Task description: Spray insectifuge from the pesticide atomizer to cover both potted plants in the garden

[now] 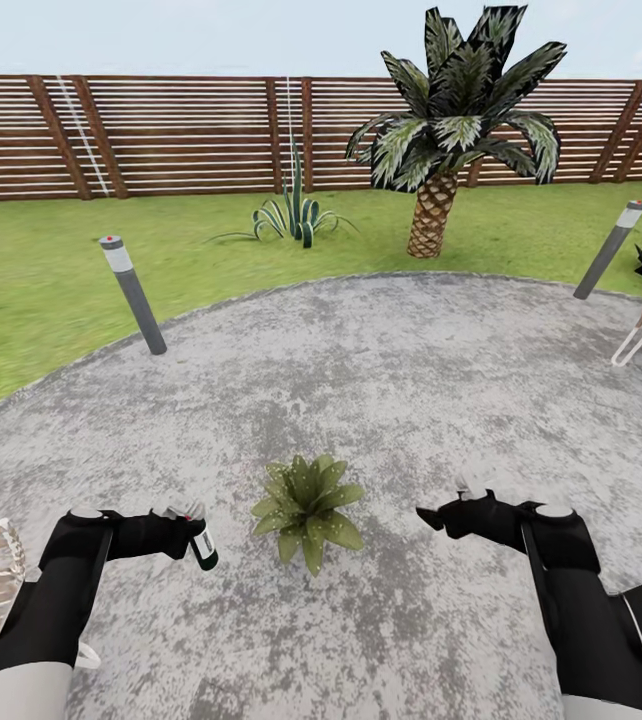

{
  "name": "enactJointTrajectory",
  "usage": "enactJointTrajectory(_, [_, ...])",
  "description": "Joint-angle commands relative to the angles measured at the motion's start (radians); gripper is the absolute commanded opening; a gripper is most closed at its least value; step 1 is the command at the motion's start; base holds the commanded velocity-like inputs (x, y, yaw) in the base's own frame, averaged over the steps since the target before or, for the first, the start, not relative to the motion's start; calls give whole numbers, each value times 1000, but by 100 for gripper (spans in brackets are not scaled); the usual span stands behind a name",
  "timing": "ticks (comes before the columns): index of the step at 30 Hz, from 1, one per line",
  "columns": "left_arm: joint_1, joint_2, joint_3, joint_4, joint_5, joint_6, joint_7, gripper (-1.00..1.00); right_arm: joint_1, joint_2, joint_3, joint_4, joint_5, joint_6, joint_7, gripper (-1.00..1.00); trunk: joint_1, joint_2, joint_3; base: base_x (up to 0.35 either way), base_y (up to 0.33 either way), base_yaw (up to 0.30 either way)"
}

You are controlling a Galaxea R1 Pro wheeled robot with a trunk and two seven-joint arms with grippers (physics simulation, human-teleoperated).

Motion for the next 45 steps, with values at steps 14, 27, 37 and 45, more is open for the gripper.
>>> enactJointTrajectory(14, [0, -11, 2, -2, -5, 8, 19, -100, 16, 6, -23, 5, 11, -6, 2, 100, 0, 0, 19, 0, 0, 0])
enactJointTrajectory(27, [68, -64, 114, 60, 77, -16, 183, -100, 33, 8, -152, 386, 4, -281, -159, 100, 0, 0, 39, 0, 0, -30])
enactJointTrajectory(37, [78, -65, 218, 204, 91, -117, 281, -100, 33, 1, -252, 636, 5, -509, -256, 100, 0, 0, 55, 0, 0, -87])
enactJointTrajectory(45, [78, -73, 236, 317, 92, -199, 384, -100, 34, -18, -283, 846, 7, -659, -365, 100, 0, 0, 67, 0, 0, -89])
